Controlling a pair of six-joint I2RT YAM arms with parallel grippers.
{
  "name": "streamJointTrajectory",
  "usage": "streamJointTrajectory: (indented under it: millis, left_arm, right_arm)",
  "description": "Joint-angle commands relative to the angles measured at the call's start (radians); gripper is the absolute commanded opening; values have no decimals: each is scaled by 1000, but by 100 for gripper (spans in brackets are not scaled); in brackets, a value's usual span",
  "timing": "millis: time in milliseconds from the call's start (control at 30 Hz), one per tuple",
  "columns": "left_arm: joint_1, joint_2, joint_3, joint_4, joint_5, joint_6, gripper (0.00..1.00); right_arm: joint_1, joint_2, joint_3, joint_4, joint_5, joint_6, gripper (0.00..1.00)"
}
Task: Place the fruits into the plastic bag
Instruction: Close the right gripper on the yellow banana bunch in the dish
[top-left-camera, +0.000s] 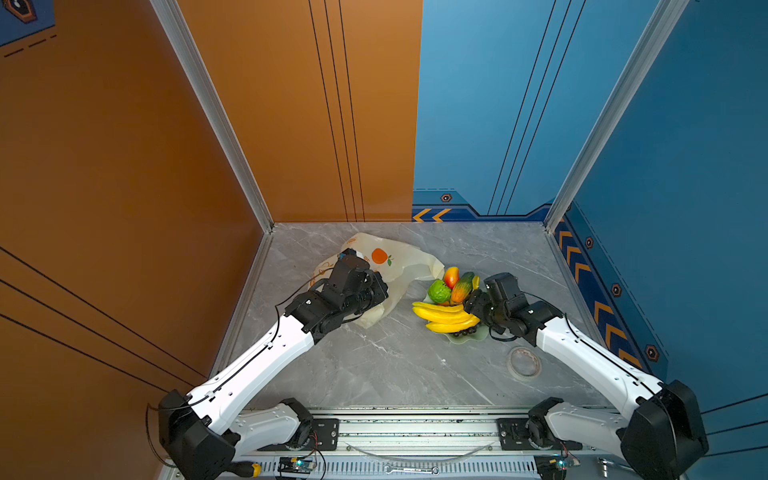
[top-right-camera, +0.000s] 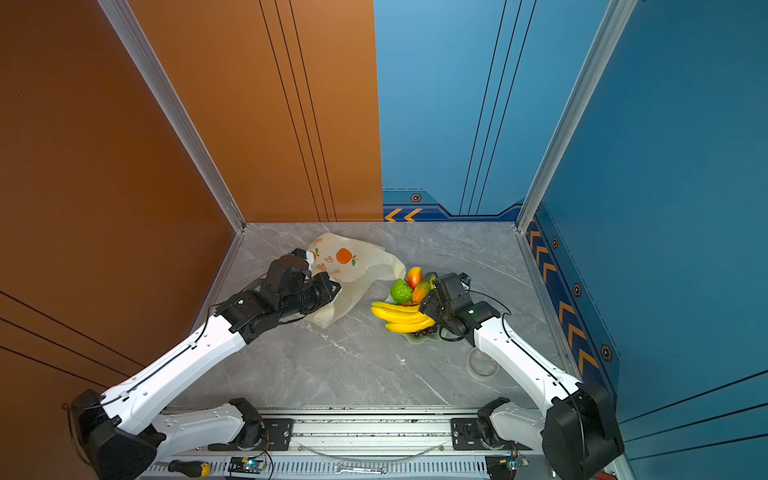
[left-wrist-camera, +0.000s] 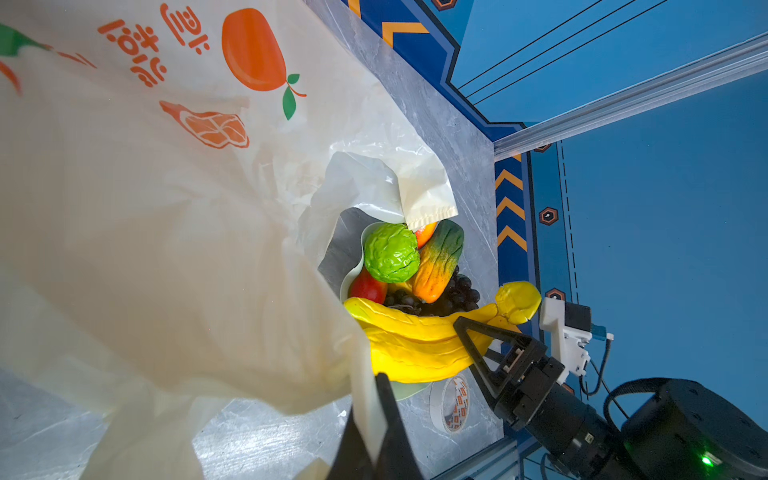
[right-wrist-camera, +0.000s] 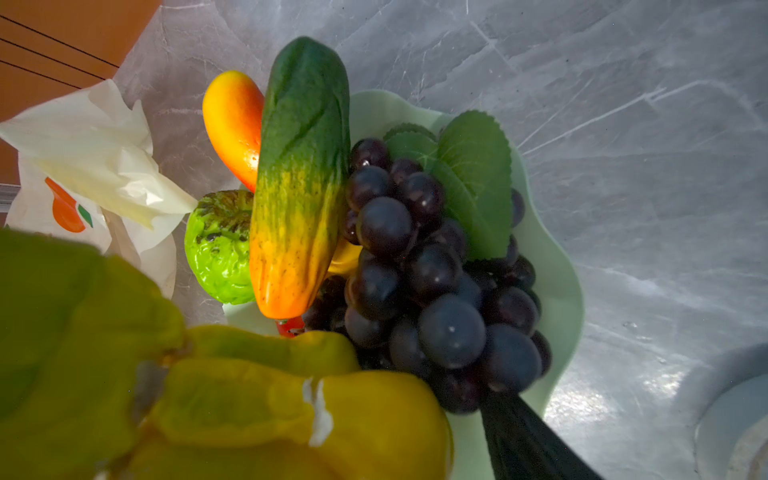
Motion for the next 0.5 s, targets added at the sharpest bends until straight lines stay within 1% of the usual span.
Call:
streamJointTrajectory:
  millis: [0, 67, 167, 267, 367, 467]
  left_arm:
    - [-13, -19, -13, 0, -10, -9, 0]
    - [-13, -21, -12, -3, -11, -9, 0]
    - [-13, -24, -13, -6, -15, -11, 0]
    - [-14, -29, -13, -10, -19, -11, 0]
    - [-14, -32, -15, -14, -22, -11, 0]
    - [-14, -33, -15, -16, -25, -10, 0]
  right_arm:
    - [-4, 13, -20, 31, 42, -16, 78]
    - [-4, 19, -21, 36, 41, -20, 77]
    - [-4, 22, -23, 46, 39, -19, 71]
    - [-2, 17, -25, 47, 42, -19, 69]
    - [-2, 10, -24, 49, 49, -19, 62]
    - [0, 3, -24, 49, 54, -18, 59]
